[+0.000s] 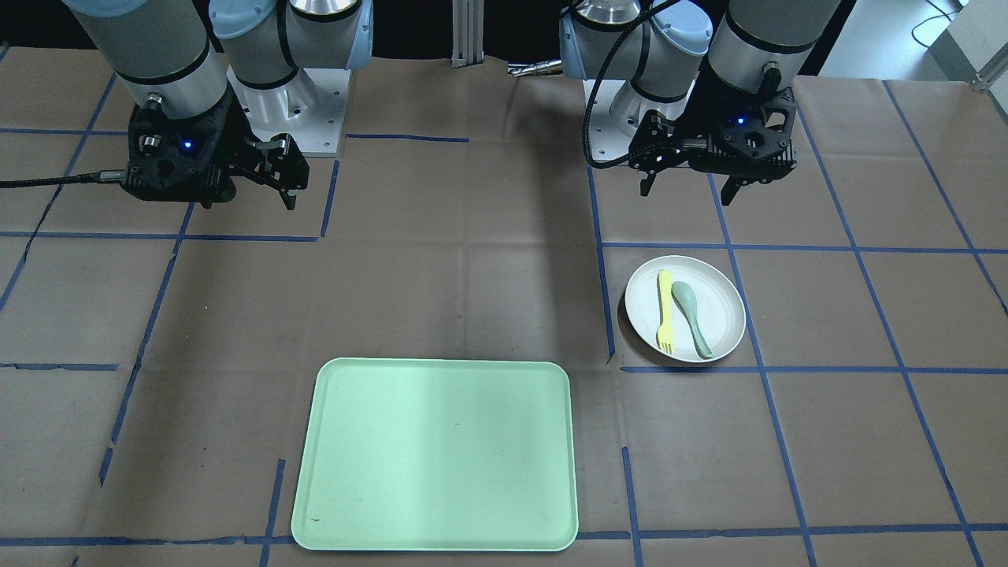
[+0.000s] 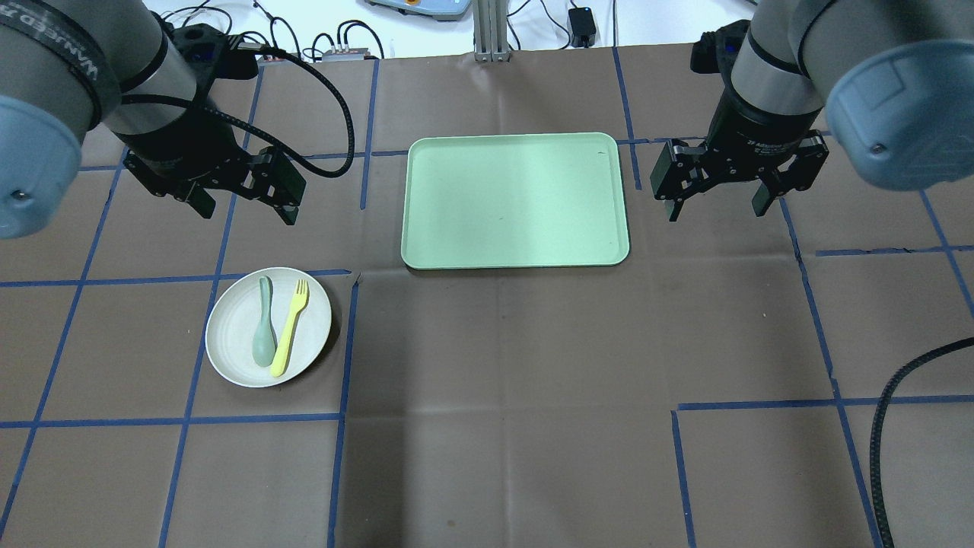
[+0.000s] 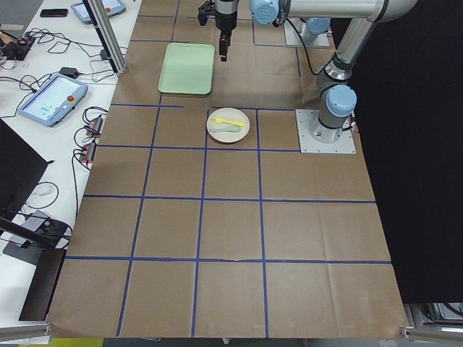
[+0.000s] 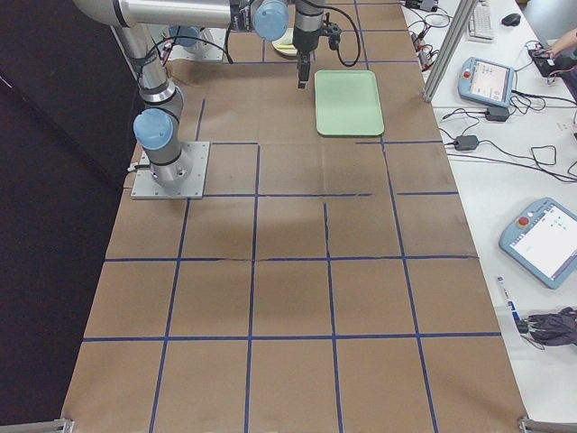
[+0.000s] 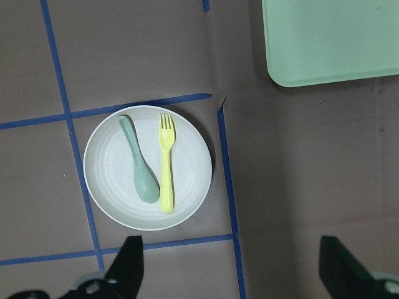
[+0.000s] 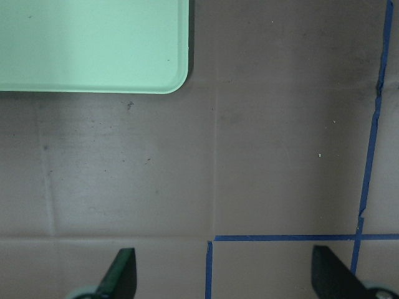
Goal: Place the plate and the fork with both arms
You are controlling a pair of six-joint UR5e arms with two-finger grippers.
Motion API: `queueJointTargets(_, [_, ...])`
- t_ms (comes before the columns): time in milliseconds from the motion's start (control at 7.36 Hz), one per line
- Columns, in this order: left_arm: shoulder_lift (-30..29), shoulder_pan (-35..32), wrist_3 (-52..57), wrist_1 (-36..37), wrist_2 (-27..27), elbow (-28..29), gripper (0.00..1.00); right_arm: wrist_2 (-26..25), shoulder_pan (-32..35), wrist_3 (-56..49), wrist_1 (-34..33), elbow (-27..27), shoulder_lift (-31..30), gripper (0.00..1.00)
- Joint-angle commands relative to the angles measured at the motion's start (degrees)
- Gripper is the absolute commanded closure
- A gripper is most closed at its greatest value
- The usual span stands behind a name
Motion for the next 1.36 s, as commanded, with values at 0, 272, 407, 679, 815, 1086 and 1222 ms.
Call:
queueJointTargets(0, [0.0,0.0,0.0,-0.1,0.0,0.0,0.00,0.0,0.0,0.0,0.0,0.0,0.0,0.00])
queueJointTargets(272, [0.0,0.0,0.0,0.0,0.0,0.0,0.00,0.1,0.0,0.0,0.0,0.0,0.0,0.00])
queueJointTargets(407, [0.0,0.0,-0.1,0.0,0.0,0.0,0.00,0.1,0.0,0.0,0.0,0.0,0.0,0.00])
queueJointTargets(679, [0.0,-0.1,0.0,0.1,0.0,0.1,0.00,0.0,0.0,0.0,0.0,0.0,0.0,0.00])
queueJointTargets(815, [0.1,0.0,0.0,0.0,0.0,0.0,0.00,0.1,0.0,0.0,0.0,0.0,0.0,0.00])
queueJointTargets(1086, [-1.2,0.0,-0.6,0.1,-0.2,0.7,0.00,0.1,0.0,0.0,0.0,0.0,0.0,0.00])
queueJointTargets(1222, [-1.7,0.1,-0.2,0.9,-1.4,0.2,0.00,0.0,0.0,0.0,0.0,0.0,0.0,0.00])
